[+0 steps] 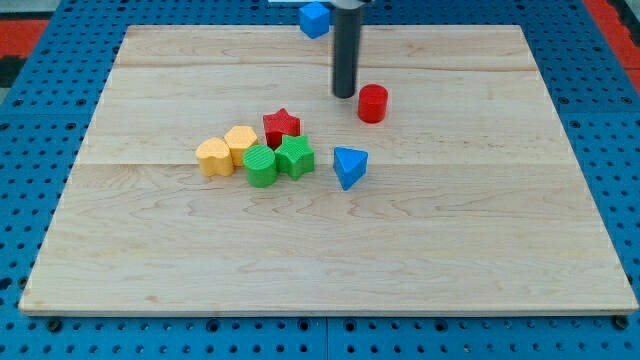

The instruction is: Keep the red circle at the center right of the board

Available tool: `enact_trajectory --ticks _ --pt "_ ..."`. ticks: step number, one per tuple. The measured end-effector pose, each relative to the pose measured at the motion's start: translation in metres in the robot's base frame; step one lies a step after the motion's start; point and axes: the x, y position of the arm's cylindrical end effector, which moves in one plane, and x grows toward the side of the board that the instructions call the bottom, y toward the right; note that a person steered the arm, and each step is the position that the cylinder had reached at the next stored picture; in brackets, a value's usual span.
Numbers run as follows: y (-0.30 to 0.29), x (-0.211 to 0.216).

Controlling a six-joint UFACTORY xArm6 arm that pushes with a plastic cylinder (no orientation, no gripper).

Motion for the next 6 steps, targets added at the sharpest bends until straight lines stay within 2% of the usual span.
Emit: enact_trajectory --ticks 1,2,3,4,5,6 --pt "-0.005 0.001" --pt "-0.008 -0.024" --pt "0.07 -0.041" --pt "0.068 -0.019" --pt "0.014 -0.027" --pt "-0.002 0.006"
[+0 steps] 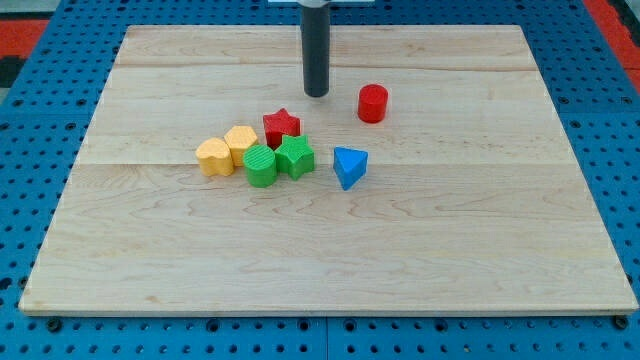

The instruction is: Keep the red circle at the center right of the board

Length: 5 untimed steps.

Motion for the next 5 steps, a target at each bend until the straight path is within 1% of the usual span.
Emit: enact_trajectory --ticks 1,2,3,4,5 --pt "0.093 0.006" --pt "0.127 0.02" --pt "0.144 0.016" --pt "0.183 0.033" --pt "0.16 0.0"
